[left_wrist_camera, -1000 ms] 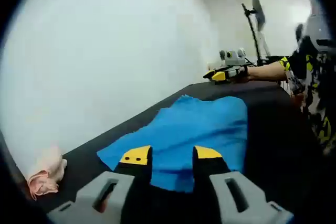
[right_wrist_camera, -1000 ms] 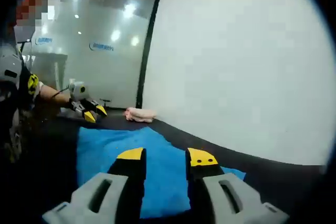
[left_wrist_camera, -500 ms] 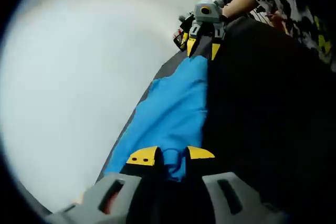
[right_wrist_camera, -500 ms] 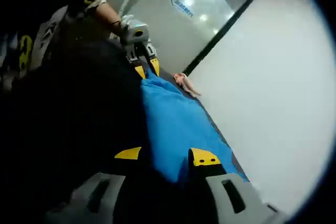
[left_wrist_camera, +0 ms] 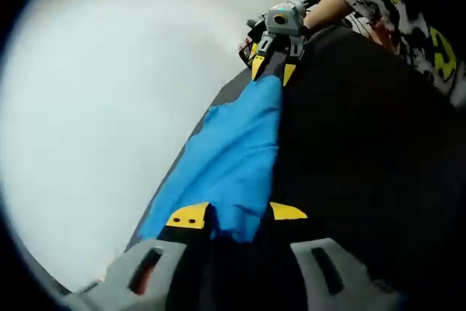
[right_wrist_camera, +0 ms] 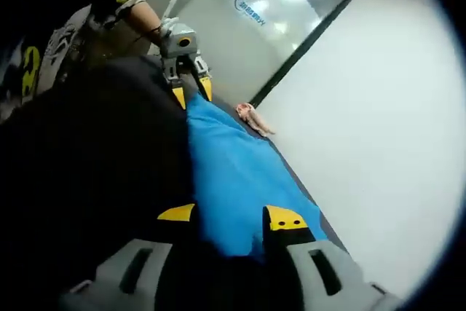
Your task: Spread out the cloth and fold it
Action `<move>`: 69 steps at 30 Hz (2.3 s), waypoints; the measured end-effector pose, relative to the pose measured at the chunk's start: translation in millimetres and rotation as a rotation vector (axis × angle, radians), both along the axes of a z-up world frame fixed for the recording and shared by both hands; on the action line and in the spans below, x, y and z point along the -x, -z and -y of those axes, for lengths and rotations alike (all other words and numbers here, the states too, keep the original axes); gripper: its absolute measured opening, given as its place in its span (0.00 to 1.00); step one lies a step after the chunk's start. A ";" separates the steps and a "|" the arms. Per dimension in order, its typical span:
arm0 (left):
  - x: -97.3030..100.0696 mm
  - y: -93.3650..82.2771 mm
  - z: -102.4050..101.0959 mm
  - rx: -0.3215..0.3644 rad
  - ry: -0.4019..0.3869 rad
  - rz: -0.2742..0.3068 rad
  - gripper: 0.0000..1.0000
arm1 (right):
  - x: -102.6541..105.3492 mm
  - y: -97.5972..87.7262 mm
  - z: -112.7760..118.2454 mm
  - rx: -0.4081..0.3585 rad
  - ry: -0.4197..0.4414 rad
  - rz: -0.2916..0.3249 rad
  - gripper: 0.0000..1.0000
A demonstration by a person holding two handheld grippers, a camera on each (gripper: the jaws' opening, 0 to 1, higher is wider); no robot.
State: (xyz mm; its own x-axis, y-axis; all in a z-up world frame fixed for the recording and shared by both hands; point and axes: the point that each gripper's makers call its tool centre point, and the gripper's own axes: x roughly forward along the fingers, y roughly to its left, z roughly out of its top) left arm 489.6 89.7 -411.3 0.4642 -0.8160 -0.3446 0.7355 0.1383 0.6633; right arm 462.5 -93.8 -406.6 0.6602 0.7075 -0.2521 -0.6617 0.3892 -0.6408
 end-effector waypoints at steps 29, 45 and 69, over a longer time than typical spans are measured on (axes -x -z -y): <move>-16.4 -14.1 -2.5 -0.055 -0.029 0.054 0.03 | -10.8 -22.7 8.0 0.018 0.057 0.103 0.04; -0.8 -248.7 10.7 0.188 -0.069 0.144 0.03 | 7.5 -265.3 29.1 -0.234 0.108 0.321 0.04; -95.1 -131.3 40.8 0.068 -0.212 -0.458 0.03 | -73.9 -120.8 64.4 -0.371 0.179 -0.460 0.04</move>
